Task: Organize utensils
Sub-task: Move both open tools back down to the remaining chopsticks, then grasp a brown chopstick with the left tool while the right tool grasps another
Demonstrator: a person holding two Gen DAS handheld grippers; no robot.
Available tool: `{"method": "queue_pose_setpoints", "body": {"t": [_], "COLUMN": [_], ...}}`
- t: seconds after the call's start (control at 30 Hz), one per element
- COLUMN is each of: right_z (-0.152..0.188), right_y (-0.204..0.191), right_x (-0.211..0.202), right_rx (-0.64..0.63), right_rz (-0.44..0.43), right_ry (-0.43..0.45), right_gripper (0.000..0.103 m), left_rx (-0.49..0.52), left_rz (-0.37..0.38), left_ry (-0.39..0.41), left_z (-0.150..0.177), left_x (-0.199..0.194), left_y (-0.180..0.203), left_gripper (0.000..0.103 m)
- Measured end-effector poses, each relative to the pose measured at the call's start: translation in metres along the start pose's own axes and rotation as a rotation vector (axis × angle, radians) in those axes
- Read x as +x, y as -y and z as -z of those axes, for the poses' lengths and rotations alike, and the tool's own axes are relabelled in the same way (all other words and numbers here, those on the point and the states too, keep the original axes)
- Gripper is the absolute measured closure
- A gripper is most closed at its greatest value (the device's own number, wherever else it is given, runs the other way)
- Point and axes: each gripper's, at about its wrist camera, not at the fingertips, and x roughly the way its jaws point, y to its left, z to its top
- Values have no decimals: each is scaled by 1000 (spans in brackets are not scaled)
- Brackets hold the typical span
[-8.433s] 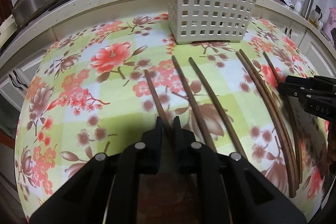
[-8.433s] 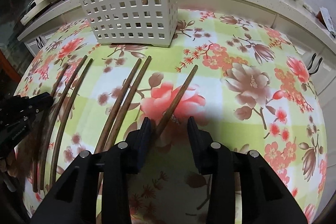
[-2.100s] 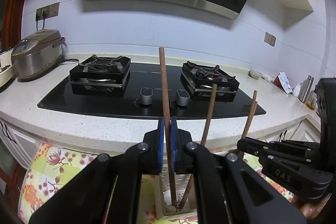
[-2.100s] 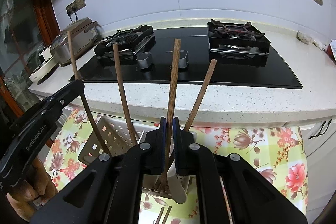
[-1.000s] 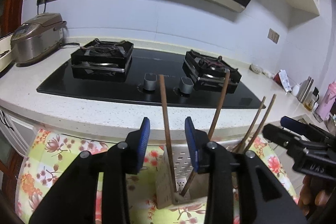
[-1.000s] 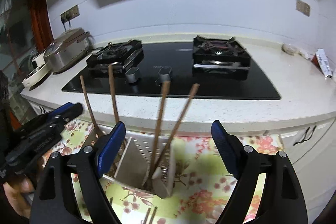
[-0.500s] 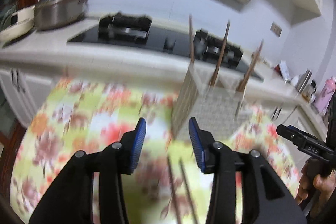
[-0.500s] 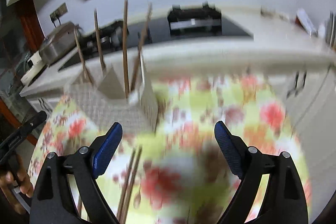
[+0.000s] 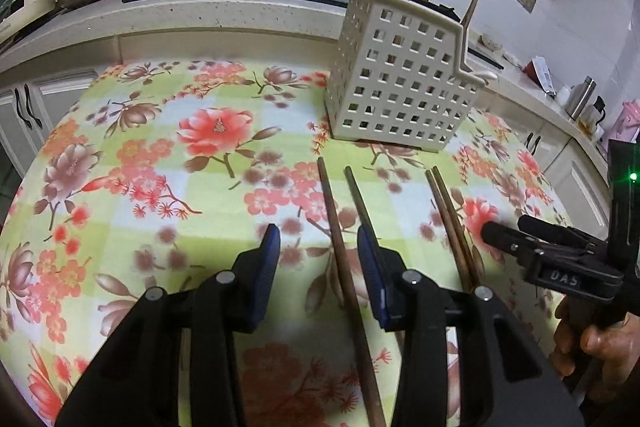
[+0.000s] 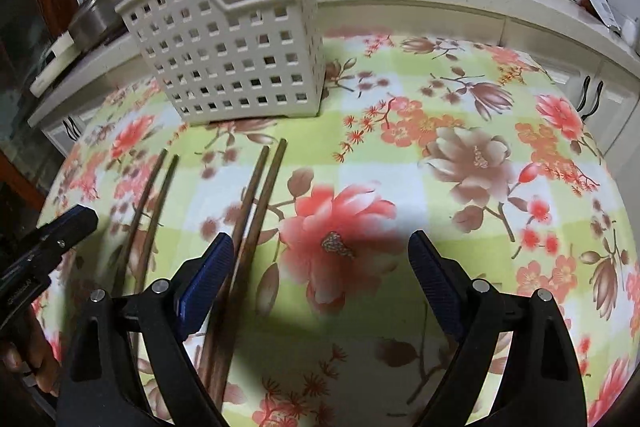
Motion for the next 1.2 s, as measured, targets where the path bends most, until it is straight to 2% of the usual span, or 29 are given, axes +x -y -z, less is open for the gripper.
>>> {"method": "queue_pose_setpoints", "body": {"t": [0.2,0.73,0.8,0.87,0.97,1.1,1.2], "right_z": [0,-2,-2,-2,-1,-1,-1], "right_y": [0,-18,-18,-19,-20,-18,-16], "right_x": [11,19,18,16,14,12,10], "right_rx": [-3,-85,-96,-111,-133,-164,-176], "right_rz": [18,68,72,62,38,4,-18], "right_ry": [-27,-23,-15,-10,-9,-14,-22], "right_gripper": [20,25,32,46,57,66,79], "left_rx": [8,55,68,77,84,98,114], "left_rz": [-9,-37,-51,-54,-47,-38,-32], "left_ry": [-13,-22,-20,-21,-26,-40,-49], "left_z": [-1,2,2,3,3,4,5], "left_x": [6,13,13,13,14,17,19], "left_y": [2,9,11,12,13,16,20], "left_gripper": [64,64,64,64,64,66,69]}}
